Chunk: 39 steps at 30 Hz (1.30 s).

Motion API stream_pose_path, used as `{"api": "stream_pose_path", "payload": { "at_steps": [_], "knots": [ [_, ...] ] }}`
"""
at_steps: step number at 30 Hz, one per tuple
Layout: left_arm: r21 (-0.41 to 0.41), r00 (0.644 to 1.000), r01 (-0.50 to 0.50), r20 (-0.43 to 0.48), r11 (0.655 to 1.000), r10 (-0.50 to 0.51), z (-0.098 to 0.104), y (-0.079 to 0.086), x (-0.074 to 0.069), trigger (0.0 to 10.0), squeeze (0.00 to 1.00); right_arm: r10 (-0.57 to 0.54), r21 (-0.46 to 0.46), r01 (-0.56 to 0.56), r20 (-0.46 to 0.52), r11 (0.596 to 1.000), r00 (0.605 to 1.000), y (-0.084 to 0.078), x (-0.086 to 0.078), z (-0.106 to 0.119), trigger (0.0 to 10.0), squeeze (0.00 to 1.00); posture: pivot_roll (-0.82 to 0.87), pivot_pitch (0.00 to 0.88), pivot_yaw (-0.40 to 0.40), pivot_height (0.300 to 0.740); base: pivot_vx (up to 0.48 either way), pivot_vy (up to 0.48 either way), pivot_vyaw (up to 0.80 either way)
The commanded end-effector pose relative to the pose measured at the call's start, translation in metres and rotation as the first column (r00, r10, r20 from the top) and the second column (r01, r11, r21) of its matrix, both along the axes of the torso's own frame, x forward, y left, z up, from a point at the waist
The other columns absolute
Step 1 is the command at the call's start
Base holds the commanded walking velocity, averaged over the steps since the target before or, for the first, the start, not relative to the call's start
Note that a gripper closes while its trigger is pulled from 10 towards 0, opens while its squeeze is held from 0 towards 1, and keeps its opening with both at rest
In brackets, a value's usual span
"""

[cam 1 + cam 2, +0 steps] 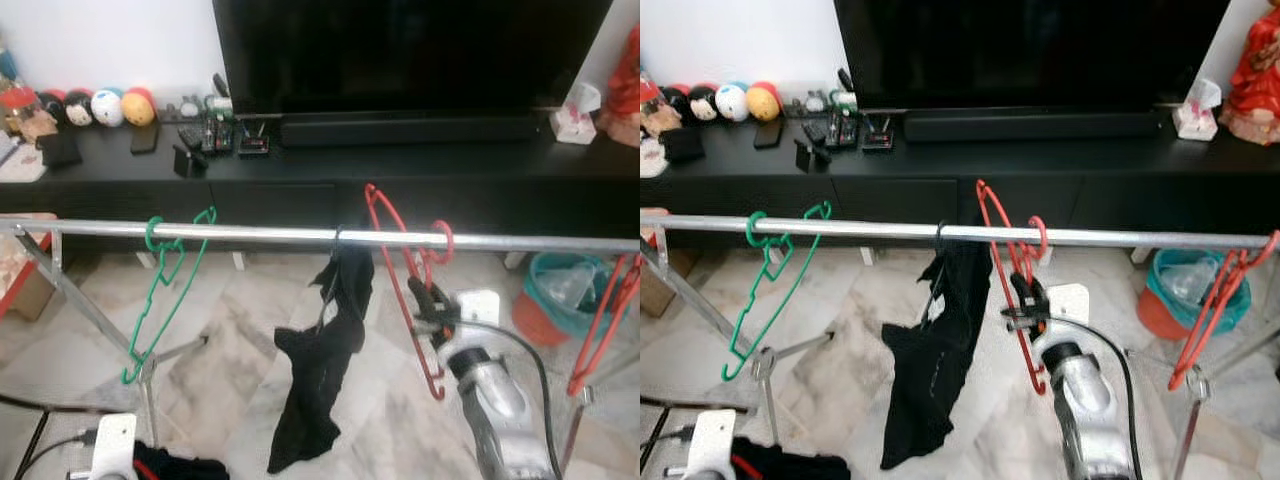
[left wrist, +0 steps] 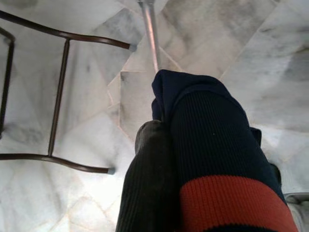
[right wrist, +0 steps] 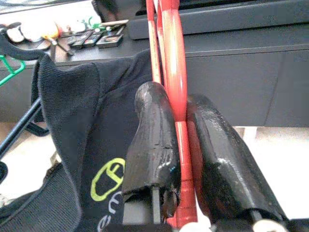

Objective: Hang hanger

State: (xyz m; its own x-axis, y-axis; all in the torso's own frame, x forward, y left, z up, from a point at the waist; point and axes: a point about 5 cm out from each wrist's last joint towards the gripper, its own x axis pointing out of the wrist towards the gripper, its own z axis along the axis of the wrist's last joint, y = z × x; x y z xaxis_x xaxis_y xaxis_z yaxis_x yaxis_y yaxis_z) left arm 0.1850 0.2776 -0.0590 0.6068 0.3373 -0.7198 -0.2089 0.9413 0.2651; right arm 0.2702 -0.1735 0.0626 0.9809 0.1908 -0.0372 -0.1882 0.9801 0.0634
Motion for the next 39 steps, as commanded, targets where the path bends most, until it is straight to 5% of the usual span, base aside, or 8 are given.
{"api": "stream_pose_path", "payload": {
  "at_steps": [1,11,15,22,30,39],
  "knots": [
    [0.011,1.000,0.023,0.000,1.000,-0.023,0.001,0.001,0.000,10.0,0.00,-0.026,-0.012,0.027,0.009,1.000,1.000,-0.002,-0.005,0.002,10.0,0.00,-0.03,0.017,0.059,0.740,0.000,0.000,0.00],
    [0.004,0.999,0.032,-0.002,0.999,-0.032,0.000,-0.001,0.001,10.0,0.00,-0.103,-0.040,0.096,-0.197,0.995,0.975,-0.009,-0.032,-0.048,10.0,0.00,-0.04,0.014,0.059,0.740,0.000,0.000,0.00],
    [-0.008,0.999,0.035,0.003,0.999,-0.035,0.000,-0.003,0.001,10.0,0.00,-0.184,-0.086,0.164,-0.370,0.983,0.911,-0.021,-0.048,-0.087,10.0,0.00,-0.04,0.010,0.060,0.740,0.000,0.000,0.00],
    [-0.017,0.999,0.040,0.010,0.999,-0.040,0.000,-0.004,0.002,10.0,0.00,-0.249,-0.104,0.228,-0.508,0.968,0.825,-0.031,-0.067,-0.114,10.0,0.00,-0.03,0.002,0.060,0.740,0.000,0.000,0.00],
    [-0.028,0.999,0.051,0.015,0.998,-0.051,-0.001,-0.006,0.002,10.0,0.00,-0.287,-0.108,0.277,-0.585,0.955,0.758,-0.031,-0.081,-0.129,10.0,0.00,-0.03,0.000,0.061,0.740,0.000,0.000,0.00],
    [-0.037,0.998,0.066,0.019,0.997,-0.065,-0.001,-0.009,0.003,10.0,0.00,-0.309,-0.088,0.321,-0.587,0.943,0.748,-0.031,-0.080,-0.131,10.0,0.00,-0.03,0.000,0.063,0.740,0.000,0.000,0.00]
  ]
}}
